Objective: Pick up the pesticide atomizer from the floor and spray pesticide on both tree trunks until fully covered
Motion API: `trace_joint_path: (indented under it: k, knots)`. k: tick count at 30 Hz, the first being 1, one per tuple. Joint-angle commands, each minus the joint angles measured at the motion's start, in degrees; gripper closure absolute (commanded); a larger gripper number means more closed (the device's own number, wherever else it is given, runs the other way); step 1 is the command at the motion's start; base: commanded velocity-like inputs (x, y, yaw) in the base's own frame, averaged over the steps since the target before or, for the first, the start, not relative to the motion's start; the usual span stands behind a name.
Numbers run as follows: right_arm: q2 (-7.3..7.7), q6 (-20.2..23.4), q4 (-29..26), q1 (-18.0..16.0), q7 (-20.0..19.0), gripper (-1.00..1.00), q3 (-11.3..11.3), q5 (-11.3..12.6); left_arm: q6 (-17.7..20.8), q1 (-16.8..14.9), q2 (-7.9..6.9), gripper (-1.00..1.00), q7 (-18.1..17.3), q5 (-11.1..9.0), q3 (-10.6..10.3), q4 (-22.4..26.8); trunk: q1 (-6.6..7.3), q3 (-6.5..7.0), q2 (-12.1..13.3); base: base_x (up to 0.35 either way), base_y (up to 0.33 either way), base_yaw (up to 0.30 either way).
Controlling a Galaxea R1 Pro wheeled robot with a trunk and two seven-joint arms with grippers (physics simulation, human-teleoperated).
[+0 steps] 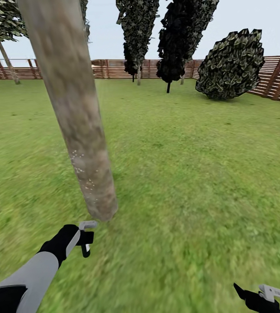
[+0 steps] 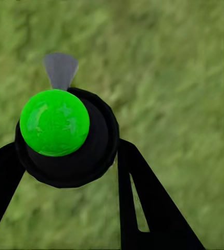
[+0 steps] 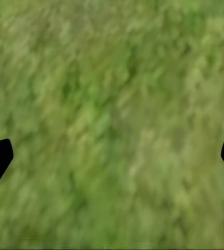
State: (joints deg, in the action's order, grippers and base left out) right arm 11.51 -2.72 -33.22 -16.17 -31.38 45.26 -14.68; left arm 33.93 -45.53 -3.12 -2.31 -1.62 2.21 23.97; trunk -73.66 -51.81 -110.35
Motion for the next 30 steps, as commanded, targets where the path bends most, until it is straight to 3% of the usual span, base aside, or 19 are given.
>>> trace_joint_path:
  k: [1,8,26,30]
  knots:
    - [0.00,0.00,0.00,0.00,0.00,-1.00,0.00,0.00,0.00,0.00,0.02,1.00,0.03,0.04,-0.01,0.02,0.00,0.00,0.00,0.103,-0.271,0.000]
    - [0.00,0.00,0.00,0.00,0.03,-1.00,0.00,0.02,0.00,0.00,0.04,1.00,0.03,0.04,-0.01,-0.01,0.00,0.00,0.00,0.149,-0.263,0.060]
    - [-0.03,0.00,0.00,0.00,0.00,-1.00,0.00,0.02,0.00,0.00,0.26,1.00,0.03,0.03,-0.01,-0.06,0.00,0.00,0.00,0.165,-0.255,0.266]
    - [-0.03,0.00,0.00,0.00,0.00,-1.00,0.00,0.02,0.00,0.00,0.38,1.00,0.03,0.04,-0.01,-0.06,0.00,0.00,0.00,0.140,-0.255,0.059]
